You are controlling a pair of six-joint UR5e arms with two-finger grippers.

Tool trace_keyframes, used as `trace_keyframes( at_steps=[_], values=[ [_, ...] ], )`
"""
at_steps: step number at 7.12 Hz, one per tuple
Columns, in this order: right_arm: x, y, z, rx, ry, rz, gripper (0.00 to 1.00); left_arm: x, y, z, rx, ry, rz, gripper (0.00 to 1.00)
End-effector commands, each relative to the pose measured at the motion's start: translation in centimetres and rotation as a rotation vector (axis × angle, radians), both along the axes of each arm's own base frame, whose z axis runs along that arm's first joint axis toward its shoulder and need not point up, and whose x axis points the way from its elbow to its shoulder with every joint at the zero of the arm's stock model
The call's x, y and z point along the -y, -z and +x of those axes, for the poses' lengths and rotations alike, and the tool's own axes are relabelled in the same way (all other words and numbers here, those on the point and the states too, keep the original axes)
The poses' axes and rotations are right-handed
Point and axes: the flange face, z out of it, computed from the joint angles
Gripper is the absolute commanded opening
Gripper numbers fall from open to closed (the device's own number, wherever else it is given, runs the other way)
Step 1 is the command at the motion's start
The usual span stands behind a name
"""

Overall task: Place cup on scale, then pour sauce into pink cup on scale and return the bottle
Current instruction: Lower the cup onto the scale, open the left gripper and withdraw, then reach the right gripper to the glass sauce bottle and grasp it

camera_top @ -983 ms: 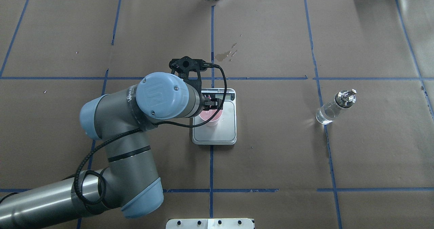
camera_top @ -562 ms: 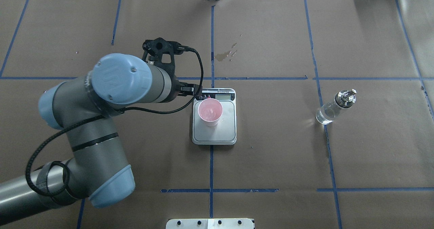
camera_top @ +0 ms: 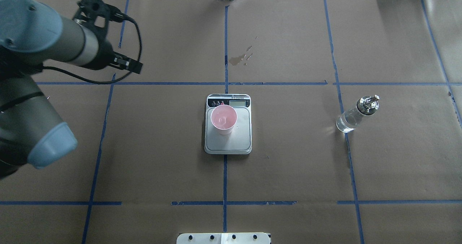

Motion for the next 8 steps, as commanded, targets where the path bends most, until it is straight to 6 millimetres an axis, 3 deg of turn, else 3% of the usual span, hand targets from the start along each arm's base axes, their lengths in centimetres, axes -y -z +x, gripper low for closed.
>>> trace_keyframes(
  at_steps=[1, 2, 3, 4, 7, 8],
  values=[
    [-0.7, 4.1, -2.4, 0.056, -0.012, -0.03, 1.0, 4.4, -12.4, -17.1, 0.022, -0.06, -0.124, 1.0],
    [-1.4, 6.4, -4.0, 0.076, -0.011, -0.042, 1.0, 4.8, -18.8, -22.7, 0.022, -0.015, -0.229, 1.0],
    [-2.2, 8.6, -5.5, 0.1, -0.006, -0.055, 1.0, 4.3, -24.4, -24.6, 0.074, -0.047, -0.273, 1.0],
    [-3.4, 11.2, -7.2, 0.125, -0.006, -0.075, 1.0, 4.4, -27.7, -30.6, 0.095, -0.02, -0.272, 1.0],
    [-8.6, 18.4, -15.0, 0.131, -0.042, -0.111, 1.0, -0.8, -34.1, -36.1, 0.103, -0.063, -0.295, 1.0],
    [-11.4, 19.3, -15.7, 0.115, -0.042, -0.113, 1.0, -2.9, -35.4, -35.6, 0.045, -0.129, -0.28, 1.0]
  ],
)
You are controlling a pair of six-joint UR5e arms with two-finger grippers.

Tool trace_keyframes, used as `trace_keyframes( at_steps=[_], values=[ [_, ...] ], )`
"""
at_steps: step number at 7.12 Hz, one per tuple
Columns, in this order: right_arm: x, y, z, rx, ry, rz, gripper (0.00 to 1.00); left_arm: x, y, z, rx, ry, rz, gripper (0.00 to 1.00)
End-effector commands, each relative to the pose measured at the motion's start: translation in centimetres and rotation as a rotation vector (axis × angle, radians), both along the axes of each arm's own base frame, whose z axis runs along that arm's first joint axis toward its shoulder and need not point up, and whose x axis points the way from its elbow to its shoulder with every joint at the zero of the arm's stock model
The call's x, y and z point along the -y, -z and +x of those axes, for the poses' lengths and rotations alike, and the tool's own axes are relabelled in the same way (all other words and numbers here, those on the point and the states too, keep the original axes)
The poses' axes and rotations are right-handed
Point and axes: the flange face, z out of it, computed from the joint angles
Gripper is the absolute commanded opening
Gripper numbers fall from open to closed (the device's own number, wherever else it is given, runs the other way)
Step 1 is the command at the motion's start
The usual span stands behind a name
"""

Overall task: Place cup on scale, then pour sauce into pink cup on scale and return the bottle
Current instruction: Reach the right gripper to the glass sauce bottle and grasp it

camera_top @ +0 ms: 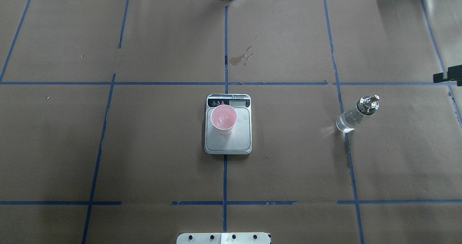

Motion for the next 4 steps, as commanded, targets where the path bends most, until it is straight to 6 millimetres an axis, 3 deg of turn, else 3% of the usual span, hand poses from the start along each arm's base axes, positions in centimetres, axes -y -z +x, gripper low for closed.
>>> trace_keyframes(
  at_steps=[1, 2, 4],
  values=[
    [-6.3, 1.9, -1.6, -0.055, -0.007, 0.0, 1.0, -3.7, -2.2, -0.4, -0.068, -0.053, 0.003, 1.0],
    [-7.7, 1.0, -3.0, -0.107, -0.026, 0.003, 1.0, -4.1, -2.4, -0.4, -0.069, -0.054, 0.001, 1.0],
    [-9.5, 0.4, -9.1, -0.189, -0.122, 0.044, 1.0, -4.9, -3.1, -0.4, -0.066, -0.052, -0.014, 1.0]
  ],
)
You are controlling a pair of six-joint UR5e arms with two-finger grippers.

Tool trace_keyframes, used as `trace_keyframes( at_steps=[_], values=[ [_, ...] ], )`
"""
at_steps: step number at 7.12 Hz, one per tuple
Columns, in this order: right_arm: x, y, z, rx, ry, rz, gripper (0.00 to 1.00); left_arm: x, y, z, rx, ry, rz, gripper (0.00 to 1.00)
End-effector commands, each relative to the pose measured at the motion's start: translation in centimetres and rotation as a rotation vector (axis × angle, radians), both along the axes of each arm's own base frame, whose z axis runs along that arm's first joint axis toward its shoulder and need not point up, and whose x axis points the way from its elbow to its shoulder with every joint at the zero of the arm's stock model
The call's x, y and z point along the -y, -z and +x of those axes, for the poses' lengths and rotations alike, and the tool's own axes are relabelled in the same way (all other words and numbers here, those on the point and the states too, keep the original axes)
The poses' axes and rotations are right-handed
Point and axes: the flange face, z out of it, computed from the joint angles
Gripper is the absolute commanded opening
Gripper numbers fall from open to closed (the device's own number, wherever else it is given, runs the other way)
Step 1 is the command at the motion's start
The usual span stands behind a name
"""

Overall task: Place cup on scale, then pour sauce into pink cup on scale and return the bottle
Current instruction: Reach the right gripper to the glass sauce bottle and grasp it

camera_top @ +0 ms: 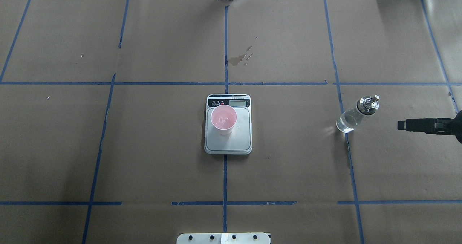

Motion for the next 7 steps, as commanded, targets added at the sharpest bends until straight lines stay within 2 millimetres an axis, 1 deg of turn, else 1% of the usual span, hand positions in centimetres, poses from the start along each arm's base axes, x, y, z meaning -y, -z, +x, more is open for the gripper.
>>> trace_keyframes(
  at_steps=[1, 2, 4, 5, 6, 7],
  values=[
    [-2.3, -1.4, -5.9, -0.09, -0.104, 0.067, 1.0, -0.4, -0.3, 0.0, 0.001, 0.0, -0.005, 1.0],
    [-2.4, -3.5, -8.4, -0.139, -0.151, 0.114, 1.0, -0.4, -0.2, 0.0, 0.001, 0.0, -0.003, 1.0],
    [-0.2, -6.9, -13.9, -0.152, -0.208, 0.175, 1.0, -0.3, -0.1, 0.1, -0.002, -0.002, -0.002, 1.0],
    [0.5, -6.9, -15.4, -0.15, -0.225, 0.189, 1.0, -0.3, -0.1, 0.1, -0.002, -0.002, -0.002, 1.0],
    [0.5, -7.4, -15.6, -0.165, -0.235, 0.199, 1.0, -0.3, -0.1, 0.1, -0.002, -0.002, -0.002, 1.0],
    [0.7, -6.9, -16.3, -0.156, -0.244, 0.21, 1.0, -0.3, -0.1, 0.1, -0.002, -0.002, -0.002, 1.0]
  ],
)
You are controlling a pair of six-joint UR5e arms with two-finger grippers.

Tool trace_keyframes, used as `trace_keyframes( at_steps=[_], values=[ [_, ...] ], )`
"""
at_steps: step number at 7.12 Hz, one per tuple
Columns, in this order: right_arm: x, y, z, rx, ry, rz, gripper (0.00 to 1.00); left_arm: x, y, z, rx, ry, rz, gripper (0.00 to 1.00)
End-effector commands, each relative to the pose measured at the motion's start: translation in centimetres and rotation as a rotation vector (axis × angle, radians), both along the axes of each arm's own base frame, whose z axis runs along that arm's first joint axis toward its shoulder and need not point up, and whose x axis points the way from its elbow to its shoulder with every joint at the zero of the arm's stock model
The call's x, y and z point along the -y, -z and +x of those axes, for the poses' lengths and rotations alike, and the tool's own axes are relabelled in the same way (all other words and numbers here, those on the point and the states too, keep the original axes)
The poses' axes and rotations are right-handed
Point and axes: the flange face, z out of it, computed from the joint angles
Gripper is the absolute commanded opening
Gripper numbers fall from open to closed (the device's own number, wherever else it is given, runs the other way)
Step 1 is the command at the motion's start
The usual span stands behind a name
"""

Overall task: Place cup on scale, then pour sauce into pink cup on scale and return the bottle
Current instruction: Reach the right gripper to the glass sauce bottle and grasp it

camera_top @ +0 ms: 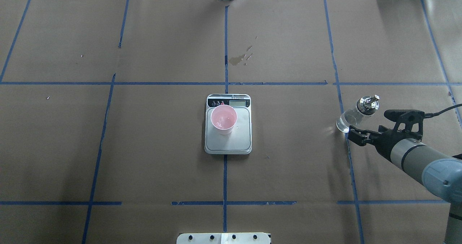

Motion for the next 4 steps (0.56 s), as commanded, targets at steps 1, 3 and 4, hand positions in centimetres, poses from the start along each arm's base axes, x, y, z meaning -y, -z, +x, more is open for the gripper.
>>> trace_keyframes(
  at_steps=[1, 3, 4],
  values=[
    [0.58, 0.35, -1.11, -0.002, -0.025, 0.032, 1.0, 0.0, 0.0, 0.0, 0.0, 0.0, 0.0, 1.0],
    [0.77, 0.58, -1.51, -0.001, -0.025, 0.04, 1.0, 0.0, 0.0, 0.0, 0.0, 0.0, 0.0, 1.0],
    [0.9, 0.58, -1.56, -0.004, -0.033, 0.046, 1.0, -0.01, -0.07, 0.0, 0.0, 0.0, -0.001, 1.0]
  ],
)
